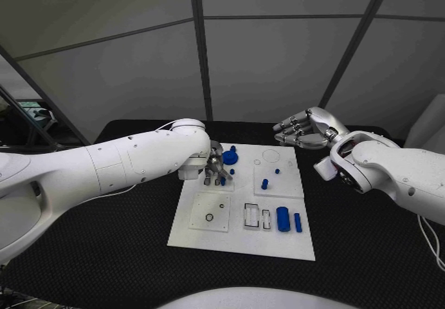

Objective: Assemble the parts on the task board

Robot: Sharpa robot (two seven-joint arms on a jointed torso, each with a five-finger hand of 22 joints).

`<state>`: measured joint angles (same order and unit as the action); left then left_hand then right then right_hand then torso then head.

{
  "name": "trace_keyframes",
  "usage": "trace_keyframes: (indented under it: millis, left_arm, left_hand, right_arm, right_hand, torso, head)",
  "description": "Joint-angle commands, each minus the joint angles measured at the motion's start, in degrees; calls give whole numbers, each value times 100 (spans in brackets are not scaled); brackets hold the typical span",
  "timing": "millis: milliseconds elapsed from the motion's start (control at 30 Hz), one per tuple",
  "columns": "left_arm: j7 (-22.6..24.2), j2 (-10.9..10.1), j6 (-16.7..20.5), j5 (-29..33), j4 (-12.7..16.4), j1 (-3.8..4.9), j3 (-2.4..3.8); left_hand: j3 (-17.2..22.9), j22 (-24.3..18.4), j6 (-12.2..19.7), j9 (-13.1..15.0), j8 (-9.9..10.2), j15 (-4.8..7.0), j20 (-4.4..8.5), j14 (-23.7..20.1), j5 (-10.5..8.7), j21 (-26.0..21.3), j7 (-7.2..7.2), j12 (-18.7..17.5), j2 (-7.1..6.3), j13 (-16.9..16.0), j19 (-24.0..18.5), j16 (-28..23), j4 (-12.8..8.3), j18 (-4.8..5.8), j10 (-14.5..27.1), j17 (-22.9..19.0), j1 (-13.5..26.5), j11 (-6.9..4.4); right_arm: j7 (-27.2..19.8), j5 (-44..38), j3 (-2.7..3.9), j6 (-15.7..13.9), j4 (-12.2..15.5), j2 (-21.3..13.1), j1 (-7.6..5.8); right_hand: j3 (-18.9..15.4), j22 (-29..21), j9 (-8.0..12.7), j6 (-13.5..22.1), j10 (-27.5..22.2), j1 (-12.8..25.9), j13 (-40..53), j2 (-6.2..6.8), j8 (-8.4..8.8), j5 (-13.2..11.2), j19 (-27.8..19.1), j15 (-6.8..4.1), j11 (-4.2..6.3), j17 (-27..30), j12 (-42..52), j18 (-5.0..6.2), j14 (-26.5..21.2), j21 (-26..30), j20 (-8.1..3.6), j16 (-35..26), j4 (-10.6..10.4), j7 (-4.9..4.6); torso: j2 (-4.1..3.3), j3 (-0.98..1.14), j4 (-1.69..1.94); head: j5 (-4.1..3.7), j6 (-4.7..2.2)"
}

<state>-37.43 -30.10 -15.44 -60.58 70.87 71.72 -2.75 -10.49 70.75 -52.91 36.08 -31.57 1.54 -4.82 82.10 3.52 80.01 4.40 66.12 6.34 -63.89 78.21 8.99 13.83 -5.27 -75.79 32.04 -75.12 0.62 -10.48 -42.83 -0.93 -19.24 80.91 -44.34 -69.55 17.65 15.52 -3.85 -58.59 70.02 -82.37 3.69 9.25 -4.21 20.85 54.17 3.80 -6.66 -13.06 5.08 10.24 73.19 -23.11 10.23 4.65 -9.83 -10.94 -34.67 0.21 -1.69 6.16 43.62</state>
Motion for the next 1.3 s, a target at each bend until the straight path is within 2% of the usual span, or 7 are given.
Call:
trace_keyframes:
  millis: [33, 367, 533, 600, 667, 800, 1300]
  left_arm:
    - [-69, 3, -79, 17, -4, 8, 1]
    - [-54, 2, -80, 87, -6, 8, 1]
    - [-19, -21, -68, 169, 9, 8, 1]
    - [6, -42, -50, 195, 24, 8, 1]
    - [36, -72, -12, 220, 49, 8, 1]
    - [107, -149, 142, 298, 110, 8, 2]
    - [388, -578, 1130, 534, 505, 6, 2]
  left_hand:
    - [36, 9, 29, 10, -32, -3, 1, 41, 28, 21, -4, 3, 7, 3, 17, -39, 0, 110, 33, 7, -51, 7]
    - [297, 31, 51, 45, -9, 8, 9, 49, 34, 25, -28, -8, 51, 7, 14, -67, -76, 111, 49, 38, -239, -13]
    - [1160, 42, 170, 11, 134, 51, 55, 30, 184, 22, -82, -113, 136, 53, 1, -115, -413, 109, 143, 66, -958, -74]
    - [1557, 52, 201, 8, 172, 43, 61, 14, 460, 24, -48, -162, 9, 78, -2, -141, -478, 111, 170, 71, -1091, -58]
    - [3183, 81, 133, 119, 123, -148, 18, 69, 508, 28, -109, -194, -806, 117, -14, -185, -318, 134, 89, 105, -754, -126]
    - [4611, 115, 180, 308, 6, 7, 20, 81, 552, 35, 24, -189, -1327, 112, -7, -238, -426, 113, 59, 134, -233, -41]
    - [5673, 273, 213, 652, -237, 25, 25, 134, 559, 98, -13, -99, -1575, 51, 88, -297, -1000, 139, -53, 208, 581, -34]
  right_arm:
    - [1, 21, 5, -8, -12, 13, -11]
    - [1, 21, 4, -11, -55, 40, -11]
    - [-2, 21, 4, -11, -67, 47, -11]
    - [-4, 21, 4, -11, -72, 50, -11]
    - [-8, 21, 4, -10, -78, 54, -11]
    - [-15, 21, 4, -10, -91, 60, -10]
    - [-25, 21, 4, -16, -124, 48, -10]
  right_hand:
    - [-2, -10, 1, 27, -3, 45, -9, 2, 28, 27, 8, 38, -39, 10, -28, 14, 6, 30, 34, -36, 36, -22]
    - [3, -32, 2, 52, -27, 64, -11, 9, 34, 47, 6, 49, -50, 32, -39, 12, -8, 64, 43, -67, 43, -32]
    - [4, -36, 2, 56, -31, 67, -12, 10, 35, 49, 6, 51, -52, 35, -40, 12, -11, 70, 44, -71, 44, -34]
    - [4, -36, 3, 57, -31, 67, -12, 9, 35, 49, 6, 51, -52, 36, -40, 12, -11, 71, 45, -71, 44, -34]
    - [6, -41, 3, 62, -36, 71, -12, 9, 36, 53, 5, 54, -55, 40, -42, 11, -14, 79, 47, -77, 46, -37]
    - [7, -43, 3, 64, -37, 73, -12, 8, 36, 55, 5, 54, -56, 42, -42, 11, -14, 81, 47, -78, 46, -38]
    - [10, -55, 3, 75, -46, 92, -11, 1, 37, 65, 6, 60, -62, 53, -44, 11, -17, 101, 53, -87, 41, -44]
  torso:
    - [-3, 1, 0]
    - [-5, 0, -5]
    - [-4, 1, 0]
    - [-3, 2, 1]
    - [-4, 3, 4]
    - [-2, 2, 6]
    - [-4, 11, 8]
  head:
    - [1, 5]
    - [10, 14]
    - [5, 13]
    - [6, 14]
    - [5, 17]
    - [11, 17]
    - [38, 27]
